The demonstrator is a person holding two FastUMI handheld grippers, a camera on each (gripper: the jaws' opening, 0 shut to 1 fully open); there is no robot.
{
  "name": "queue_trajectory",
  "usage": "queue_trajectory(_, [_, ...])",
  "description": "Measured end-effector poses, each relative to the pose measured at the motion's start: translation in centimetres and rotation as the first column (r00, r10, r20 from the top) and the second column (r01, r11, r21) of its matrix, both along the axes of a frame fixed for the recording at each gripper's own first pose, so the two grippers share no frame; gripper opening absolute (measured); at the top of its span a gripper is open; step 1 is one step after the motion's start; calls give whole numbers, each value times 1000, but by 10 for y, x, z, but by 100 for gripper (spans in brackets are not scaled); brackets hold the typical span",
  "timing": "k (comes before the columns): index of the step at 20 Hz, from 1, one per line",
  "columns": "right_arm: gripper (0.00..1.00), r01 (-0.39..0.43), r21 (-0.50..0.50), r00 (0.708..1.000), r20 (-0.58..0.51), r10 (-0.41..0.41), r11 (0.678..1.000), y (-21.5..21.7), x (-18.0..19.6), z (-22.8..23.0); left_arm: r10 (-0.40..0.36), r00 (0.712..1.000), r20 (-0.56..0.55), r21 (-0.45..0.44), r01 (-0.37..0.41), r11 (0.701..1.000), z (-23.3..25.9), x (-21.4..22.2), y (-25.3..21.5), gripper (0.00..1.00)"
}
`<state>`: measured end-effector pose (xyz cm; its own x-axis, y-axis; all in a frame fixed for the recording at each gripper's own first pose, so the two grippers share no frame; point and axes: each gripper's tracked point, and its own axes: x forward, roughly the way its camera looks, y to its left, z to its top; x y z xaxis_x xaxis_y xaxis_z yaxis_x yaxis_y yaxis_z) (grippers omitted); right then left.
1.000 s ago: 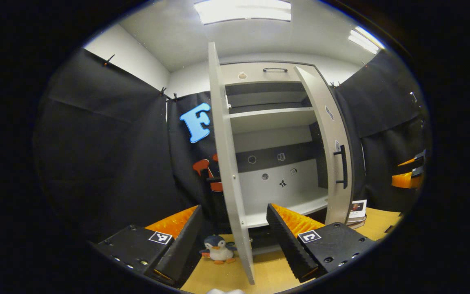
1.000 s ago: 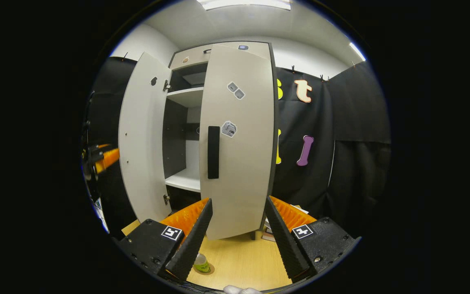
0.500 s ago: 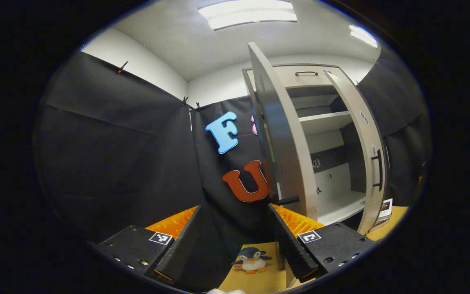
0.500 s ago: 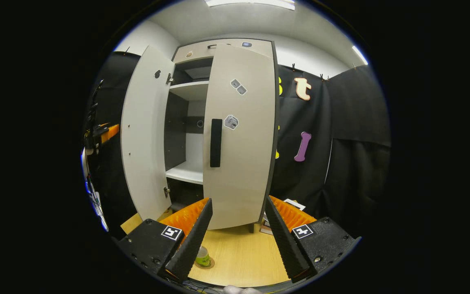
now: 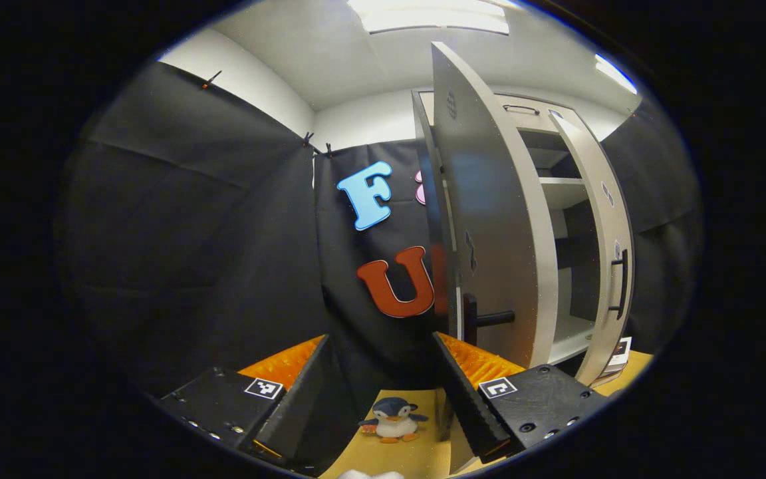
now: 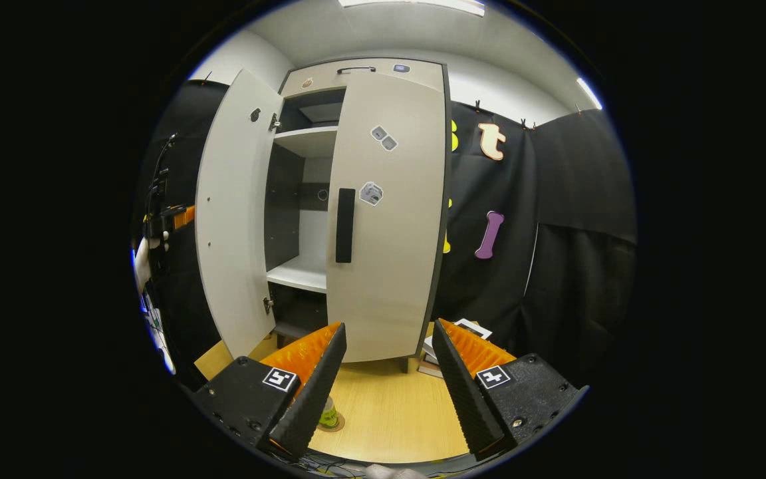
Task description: Grasp the bottle in the cabinet with the left hand and place it on the coaster, then close the right door with the right hand and the left door with the left hand.
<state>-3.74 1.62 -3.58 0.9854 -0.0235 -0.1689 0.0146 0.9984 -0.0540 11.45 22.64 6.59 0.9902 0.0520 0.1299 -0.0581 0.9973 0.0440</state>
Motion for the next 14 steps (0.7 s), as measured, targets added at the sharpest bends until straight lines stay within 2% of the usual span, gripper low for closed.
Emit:
queue_trajectory(1, [81,-10,5,1000,-1,10,1000,2,1,-1,-3,1000,-2,2,3,1000,1,0,-1,88])
queue_trajectory(2, [81,-18,5,1000,-1,18,1000,5,2,-1,-13,1000,-4,4,13,1000,3,-1,-3,94])
queue_trajectory(3, [81,-26,4,1000,1,26,1000,7,4,-2,-10,1000,-2,7,10,1000,3,0,-4,95])
queue_trajectory(4, [81,-32,5,999,-1,32,999,10,4,-3,-8,1000,-3,11,8,1000,4,0,-3,89])
queue_trajectory(6, [81,-44,17,999,-4,44,999,15,3,-6,-3,1000,-10,18,3,1000,5,1,-6,85])
queue_trajectory(11, [81,-49,18,999,-12,50,999,10,1,-15,14,1000,-13,20,-14,1000,6,-2,-13,85])
queue_trajectory(14, [81,-41,29,999,-9,41,999,0,-1,-14,-13,1000,-21,25,14,1000,5,-5,-29,85])
